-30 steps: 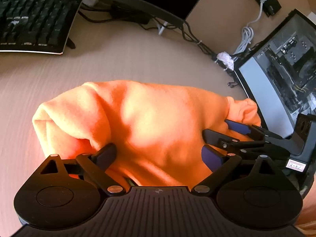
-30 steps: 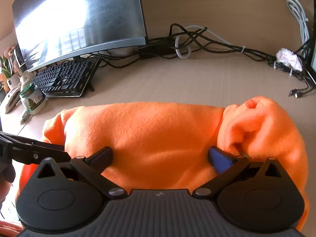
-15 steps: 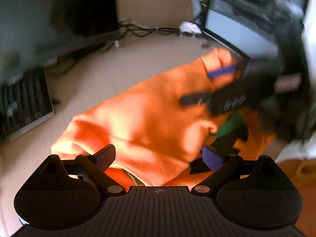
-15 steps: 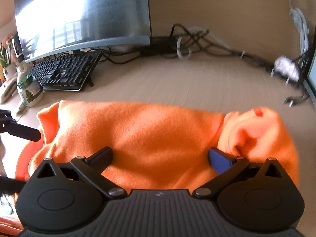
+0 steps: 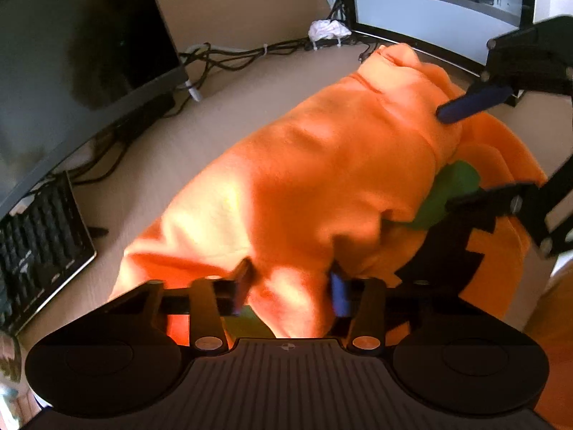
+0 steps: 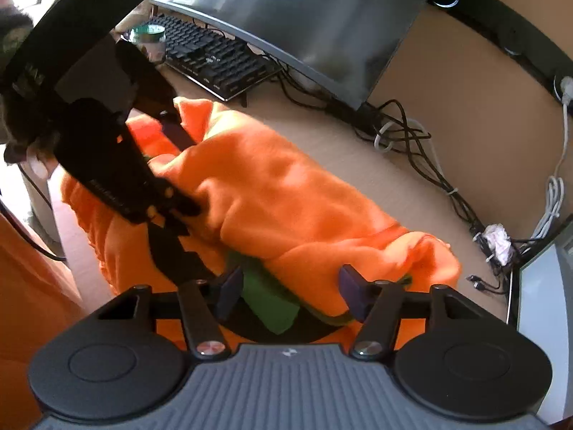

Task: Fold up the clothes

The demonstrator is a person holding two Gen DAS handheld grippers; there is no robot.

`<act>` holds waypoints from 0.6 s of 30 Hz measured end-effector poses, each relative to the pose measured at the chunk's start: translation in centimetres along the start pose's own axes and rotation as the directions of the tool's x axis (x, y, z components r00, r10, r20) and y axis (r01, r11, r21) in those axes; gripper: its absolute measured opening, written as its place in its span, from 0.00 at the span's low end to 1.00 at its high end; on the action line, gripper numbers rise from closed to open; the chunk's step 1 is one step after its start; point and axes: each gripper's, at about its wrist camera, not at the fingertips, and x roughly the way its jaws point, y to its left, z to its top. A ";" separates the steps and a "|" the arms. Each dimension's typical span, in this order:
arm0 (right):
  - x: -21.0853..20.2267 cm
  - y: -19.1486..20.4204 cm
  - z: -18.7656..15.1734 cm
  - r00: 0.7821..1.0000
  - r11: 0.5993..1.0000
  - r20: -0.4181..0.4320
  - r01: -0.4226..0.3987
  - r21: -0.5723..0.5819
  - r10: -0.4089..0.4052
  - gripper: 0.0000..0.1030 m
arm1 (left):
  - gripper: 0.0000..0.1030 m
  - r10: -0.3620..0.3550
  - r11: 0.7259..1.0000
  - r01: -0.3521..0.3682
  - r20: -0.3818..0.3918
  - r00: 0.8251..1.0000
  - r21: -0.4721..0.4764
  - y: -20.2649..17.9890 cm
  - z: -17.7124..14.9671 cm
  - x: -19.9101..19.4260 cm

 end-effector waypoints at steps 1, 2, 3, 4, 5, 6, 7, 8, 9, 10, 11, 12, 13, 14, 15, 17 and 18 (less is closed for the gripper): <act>0.3 0.3 -0.1 1.000 1.000 0.001 0.007 -0.020 -0.007 0.58 | 0.39 0.002 1.000 -0.002 0.003 1.000 -0.005 0.1 0.2 0.1; 0.7 0.6 -0.1 1.000 0.999 0.001 0.015 -0.038 -0.015 0.58 | 0.38 0.004 1.000 -0.004 0.007 1.000 -0.009 0.2 0.3 0.2; 1.4 0.8 -0.2 1.000 0.998 -0.002 0.029 -0.054 -0.029 0.58 | 0.38 0.006 1.000 -0.006 0.010 1.000 -0.014 0.3 0.5 0.3; 2.3 0.9 -0.2 0.999 0.997 -0.007 0.051 -0.063 -0.051 0.58 | 0.39 0.008 1.000 -0.008 0.013 1.000 -0.019 0.4 0.6 0.4; 3.0 0.7 -0.1 0.998 0.996 -0.009 0.069 -0.060 -0.070 0.58 | 0.41 0.011 1.000 -0.010 0.017 1.000 -0.023 0.4 0.8 0.5; 3.7 0.4 0.2 0.996 0.995 -0.008 0.084 -0.045 -0.084 0.57 | 0.42 0.012 0.999 -0.012 0.021 1.000 -0.031 0.6 0.9 0.6; 4.4 0.0 0.4 0.995 0.995 -0.008 0.099 -0.031 -0.099 0.54 | 0.48 0.008 0.997 -0.005 0.031 0.999 -0.081 1.3 1.0 0.0; 5.1 -0.4 0.6 0.994 0.993 -0.008 0.113 -0.017 -0.113 0.49 | 0.55 0.004 0.991 0.001 0.042 0.999 -0.131 2.1 1.1 -0.6; 5.7 -0.9 0.9 0.992 0.993 -0.008 0.122 0.005 -0.122 0.47 | 0.58 0.001 0.983 0.009 0.054 0.999 -0.182 2.9 1.1 -1.2; 6.2 -1.6 1.2 0.993 0.992 -0.009 0.121 0.035 -0.120 0.47 | 0.67 -0.002 0.969 0.019 0.071 0.998 -0.247 4.0 0.9 -2.1; 6.5 -2.2 1.4 0.993 0.992 -0.010 0.118 0.053 -0.118 0.47 | 0.75 -0.009 0.946 0.038 0.092 0.996 -0.321 5.2 0.6 -3.0; 6.8 -2.5 1.4 0.994 0.992 -0.014 0.113 0.060 -0.113 0.47 | 0.78 -0.029 0.912 0.071 0.108 0.994 -0.405 6.5 0.0 -3.5; 6.9 -2.7 1.3 0.995 0.993 -0.019 0.101 0.067 -0.100 0.47 | 0.79 -0.048 0.868 0.104 0.126 0.991 -0.485 7.7 -0.6 -4.0; 6.8 -2.8 1.1 0.997 0.994 -0.022 0.081 0.079 -0.079 0.47 | 0.80 -0.066 0.817 0.137 0.145 0.987 -0.561 9.0 -1.2 -4.5; 6.7 -2.9 0.9 0.998 0.994 -0.024 0.057 0.094 -0.055 0.47 | 0.80 -0.101 0.755 0.176 0.154 0.983 -0.632 10.2 -1.9 -4.3; 6.2 -3.0 0.5 1.000 0.991 -0.020 0.020 0.130 -0.018 0.47 | 0.80 -0.136 0.661 0.204 0.152 0.979 -0.722 11.7 -2.8 -3.3; 5.6 -3.5 0.4 1.000 0.986 -0.015 0.000 0.166 0.003 0.47 | 0.80 -0.141 0.641 0.207 0.151 0.978 -0.739 11.9 -3.0 -2.8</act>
